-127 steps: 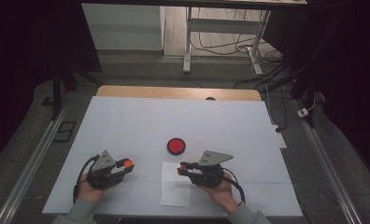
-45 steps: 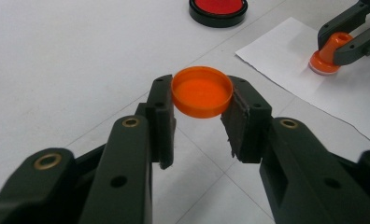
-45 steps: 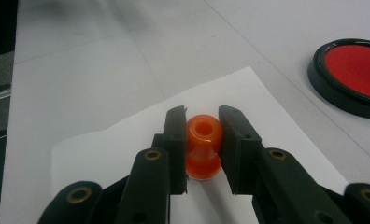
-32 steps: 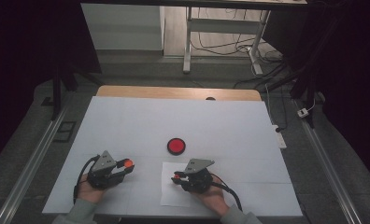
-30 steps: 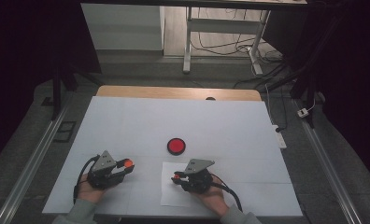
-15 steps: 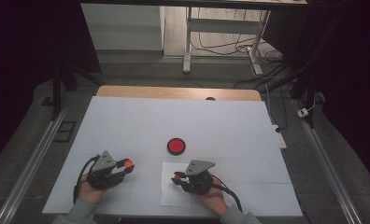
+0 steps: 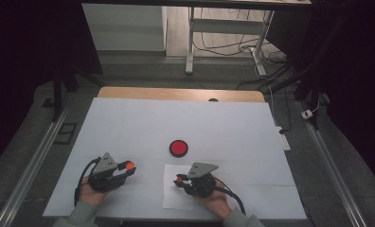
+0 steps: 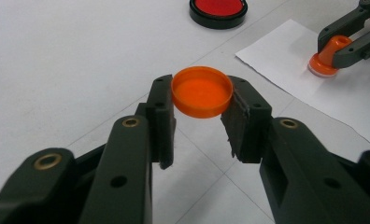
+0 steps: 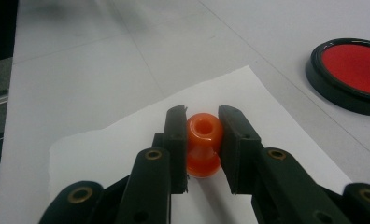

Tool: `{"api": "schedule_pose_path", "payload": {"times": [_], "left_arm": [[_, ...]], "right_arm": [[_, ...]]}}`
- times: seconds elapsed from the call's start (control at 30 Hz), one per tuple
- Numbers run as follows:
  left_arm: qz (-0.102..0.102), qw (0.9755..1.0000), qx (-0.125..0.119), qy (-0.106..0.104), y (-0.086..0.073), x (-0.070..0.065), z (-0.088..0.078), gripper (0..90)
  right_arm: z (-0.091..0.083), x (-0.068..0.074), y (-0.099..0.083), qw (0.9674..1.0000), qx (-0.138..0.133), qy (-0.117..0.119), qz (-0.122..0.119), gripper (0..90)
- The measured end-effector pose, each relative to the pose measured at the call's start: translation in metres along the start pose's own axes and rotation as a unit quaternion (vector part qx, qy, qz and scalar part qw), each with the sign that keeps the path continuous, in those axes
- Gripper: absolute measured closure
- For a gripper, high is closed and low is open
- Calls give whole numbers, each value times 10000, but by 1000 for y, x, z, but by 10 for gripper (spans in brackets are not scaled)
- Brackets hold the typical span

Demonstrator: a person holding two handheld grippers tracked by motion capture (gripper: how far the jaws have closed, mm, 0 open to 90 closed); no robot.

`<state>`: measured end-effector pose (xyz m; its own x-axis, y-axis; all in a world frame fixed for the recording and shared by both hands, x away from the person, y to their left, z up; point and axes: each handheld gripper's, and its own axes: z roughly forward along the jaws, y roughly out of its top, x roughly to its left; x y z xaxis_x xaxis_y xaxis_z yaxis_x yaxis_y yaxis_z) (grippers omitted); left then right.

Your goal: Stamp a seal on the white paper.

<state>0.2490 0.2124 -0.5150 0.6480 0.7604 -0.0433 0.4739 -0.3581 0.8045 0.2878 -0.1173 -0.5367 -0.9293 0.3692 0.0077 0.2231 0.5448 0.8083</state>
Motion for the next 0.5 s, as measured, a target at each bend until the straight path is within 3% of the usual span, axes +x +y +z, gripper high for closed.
{"api": "schedule_pose_path", "payload": {"times": [0.5], "left_arm": [[-2,10000,-1,2,0,0,0,644]], "right_arm": [[0,1,0,10000,-9,-49,-56,729]]}}
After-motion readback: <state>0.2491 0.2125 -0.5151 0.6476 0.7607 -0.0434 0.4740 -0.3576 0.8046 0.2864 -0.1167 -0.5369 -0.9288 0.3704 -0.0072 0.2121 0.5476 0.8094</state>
